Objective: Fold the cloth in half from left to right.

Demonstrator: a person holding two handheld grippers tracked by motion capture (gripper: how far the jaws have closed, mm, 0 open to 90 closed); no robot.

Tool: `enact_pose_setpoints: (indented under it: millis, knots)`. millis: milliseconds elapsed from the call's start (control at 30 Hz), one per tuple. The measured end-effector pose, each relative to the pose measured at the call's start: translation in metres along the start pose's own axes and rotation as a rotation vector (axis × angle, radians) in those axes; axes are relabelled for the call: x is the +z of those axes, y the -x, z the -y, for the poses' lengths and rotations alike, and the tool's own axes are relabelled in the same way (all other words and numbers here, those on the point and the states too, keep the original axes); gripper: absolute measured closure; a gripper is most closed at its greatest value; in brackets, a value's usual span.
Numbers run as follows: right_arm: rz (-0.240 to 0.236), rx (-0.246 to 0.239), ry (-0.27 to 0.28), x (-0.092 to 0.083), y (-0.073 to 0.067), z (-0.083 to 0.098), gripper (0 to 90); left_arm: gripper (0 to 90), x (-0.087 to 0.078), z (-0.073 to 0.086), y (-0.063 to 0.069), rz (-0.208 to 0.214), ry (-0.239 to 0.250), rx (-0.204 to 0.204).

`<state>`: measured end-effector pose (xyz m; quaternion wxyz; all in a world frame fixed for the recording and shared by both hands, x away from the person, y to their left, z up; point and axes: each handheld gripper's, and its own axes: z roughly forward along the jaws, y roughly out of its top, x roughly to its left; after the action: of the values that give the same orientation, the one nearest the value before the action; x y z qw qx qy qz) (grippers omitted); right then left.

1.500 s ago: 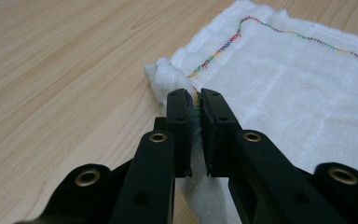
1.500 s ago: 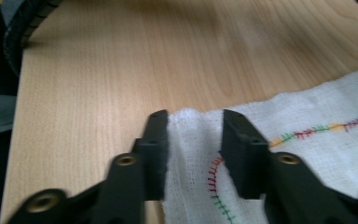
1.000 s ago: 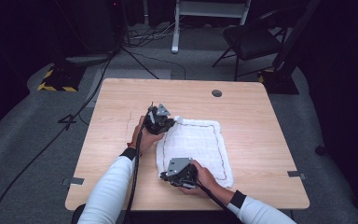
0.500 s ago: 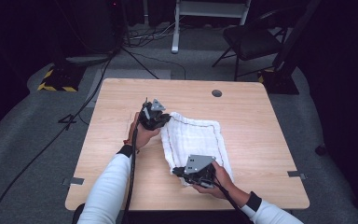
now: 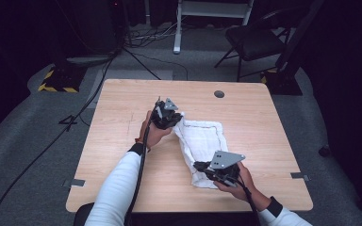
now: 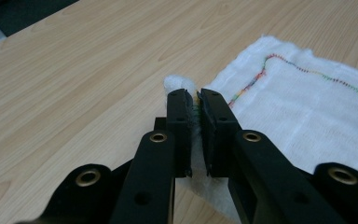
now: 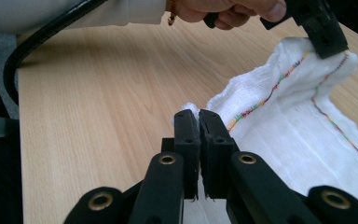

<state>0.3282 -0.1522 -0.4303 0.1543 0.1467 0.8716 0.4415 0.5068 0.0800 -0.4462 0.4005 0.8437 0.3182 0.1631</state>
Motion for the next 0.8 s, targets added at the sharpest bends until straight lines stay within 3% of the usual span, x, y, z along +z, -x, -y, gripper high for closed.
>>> enact_pose_setpoints:
  millis: [367, 500, 800]
  knots:
    - [0.089, 0.067, -0.017, -0.037, 0.020, 0.028, 86.6, 82.6, 0.036, -0.039, 0.032, 0.021, -0.009, 0.054]
    - [0.115, 0.085, -0.031, -0.048, 0.023, 0.038, 86.5, 82.6, 0.052, -0.048, 0.041, 0.041, -0.017, 0.058]
    - [0.146, 0.126, -0.077, -0.062, 0.026, 0.058, 86.5, 81.0, 0.084, -0.061, 0.066, 0.045, -0.045, 0.098]
